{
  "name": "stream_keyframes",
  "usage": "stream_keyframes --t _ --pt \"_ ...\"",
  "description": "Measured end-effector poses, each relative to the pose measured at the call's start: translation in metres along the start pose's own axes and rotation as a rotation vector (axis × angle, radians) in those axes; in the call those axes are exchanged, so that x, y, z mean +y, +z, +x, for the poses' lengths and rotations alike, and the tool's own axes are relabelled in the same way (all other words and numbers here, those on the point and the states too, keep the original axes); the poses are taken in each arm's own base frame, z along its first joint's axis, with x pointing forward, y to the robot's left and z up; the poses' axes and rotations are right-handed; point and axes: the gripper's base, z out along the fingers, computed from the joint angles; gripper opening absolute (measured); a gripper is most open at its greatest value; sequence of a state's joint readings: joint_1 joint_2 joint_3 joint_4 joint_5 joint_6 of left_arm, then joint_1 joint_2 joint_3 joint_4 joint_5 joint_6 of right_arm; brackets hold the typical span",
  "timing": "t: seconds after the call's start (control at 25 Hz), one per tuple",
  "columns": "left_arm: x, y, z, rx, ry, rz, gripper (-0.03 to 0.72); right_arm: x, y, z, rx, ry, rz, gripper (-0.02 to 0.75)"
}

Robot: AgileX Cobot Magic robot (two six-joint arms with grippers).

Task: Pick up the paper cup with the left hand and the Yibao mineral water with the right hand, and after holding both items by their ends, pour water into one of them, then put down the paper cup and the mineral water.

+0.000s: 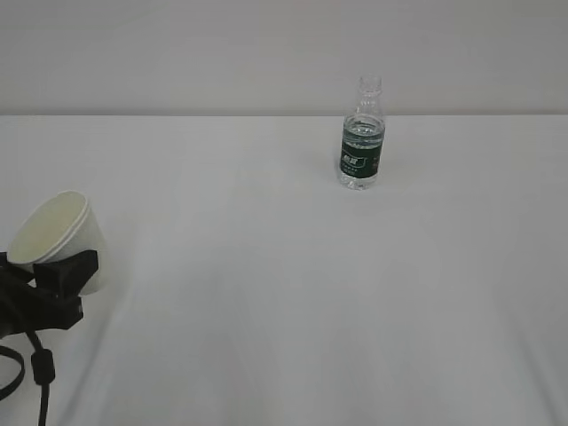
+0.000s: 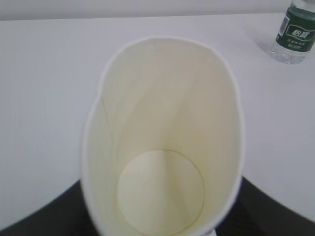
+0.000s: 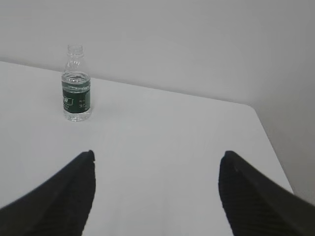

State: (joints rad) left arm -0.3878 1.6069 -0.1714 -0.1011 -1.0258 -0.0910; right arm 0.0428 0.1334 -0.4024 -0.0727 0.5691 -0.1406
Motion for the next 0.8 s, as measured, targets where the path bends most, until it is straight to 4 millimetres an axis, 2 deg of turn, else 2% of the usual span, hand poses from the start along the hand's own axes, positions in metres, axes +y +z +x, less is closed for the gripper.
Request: stream_keyframes --t 0.36,0.8 --pt "-0.008 0.014 -0.016 0.041 0.036 0.041 0.397 0.000 0.000 0.000 0.000 0.002 -0.001 0.592" --pt "-0.013 0.012 -0.026 0.069 0.126 0.081 0.392 0.005 0.004 0.008 0.022 0.029 -0.041 0.592"
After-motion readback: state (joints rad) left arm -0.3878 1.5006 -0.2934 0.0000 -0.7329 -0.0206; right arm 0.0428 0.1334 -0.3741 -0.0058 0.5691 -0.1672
